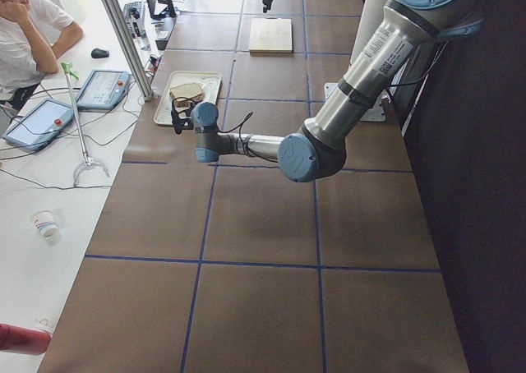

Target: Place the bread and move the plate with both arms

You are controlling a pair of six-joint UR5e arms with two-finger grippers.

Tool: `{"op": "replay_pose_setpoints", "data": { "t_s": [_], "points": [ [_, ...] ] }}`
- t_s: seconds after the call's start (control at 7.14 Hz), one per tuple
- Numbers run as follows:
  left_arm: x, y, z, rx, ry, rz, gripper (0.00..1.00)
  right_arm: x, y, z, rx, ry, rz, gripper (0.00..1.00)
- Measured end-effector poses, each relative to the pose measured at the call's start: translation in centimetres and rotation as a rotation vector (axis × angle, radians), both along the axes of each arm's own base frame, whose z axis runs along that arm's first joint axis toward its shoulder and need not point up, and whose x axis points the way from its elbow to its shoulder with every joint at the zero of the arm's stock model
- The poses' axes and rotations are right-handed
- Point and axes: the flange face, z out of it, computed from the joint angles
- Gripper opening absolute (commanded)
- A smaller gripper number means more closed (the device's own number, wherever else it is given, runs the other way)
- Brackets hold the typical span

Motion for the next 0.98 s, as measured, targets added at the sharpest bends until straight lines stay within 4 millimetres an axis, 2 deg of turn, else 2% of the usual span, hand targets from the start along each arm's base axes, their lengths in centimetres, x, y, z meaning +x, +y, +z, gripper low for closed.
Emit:
{"op": "replay_pose_setpoints", "data": {
  "t_s": [0.28, 0.42, 0.7, 0.84, 0.98],
  "points": [
    [-7.7, -0.7, 5.7, 0.122, -0.18, -0.007, 0.66, 1.7, -0.2, 2.5, 0.045, 0.047, -0.023, 1.0],
    [-11.4, -1.6, 7.9, 0.182, -0.303, -0.003, 0.66, 2.6, -0.2, 3.7, 0.062, 0.066, -0.029, 1.0],
    [-18.1, -2.5, 9.1, 0.262, -0.529, 0.047, 0.66, 5.8, -0.1, 6.4, 0.103, 0.103, -0.045, 1.0],
    [-21.7, -2.5, 8.7, 0.294, -0.64, 0.096, 0.66, 7.8, -0.2, 8.4, 0.118, 0.111, -0.062, 1.0],
    [-25.5, -1.4, 8.3, 0.311, -0.745, 0.171, 0.67, 9.7, -0.1, 11.0, 0.134, 0.121, -0.09, 1.0]
  ]
}}
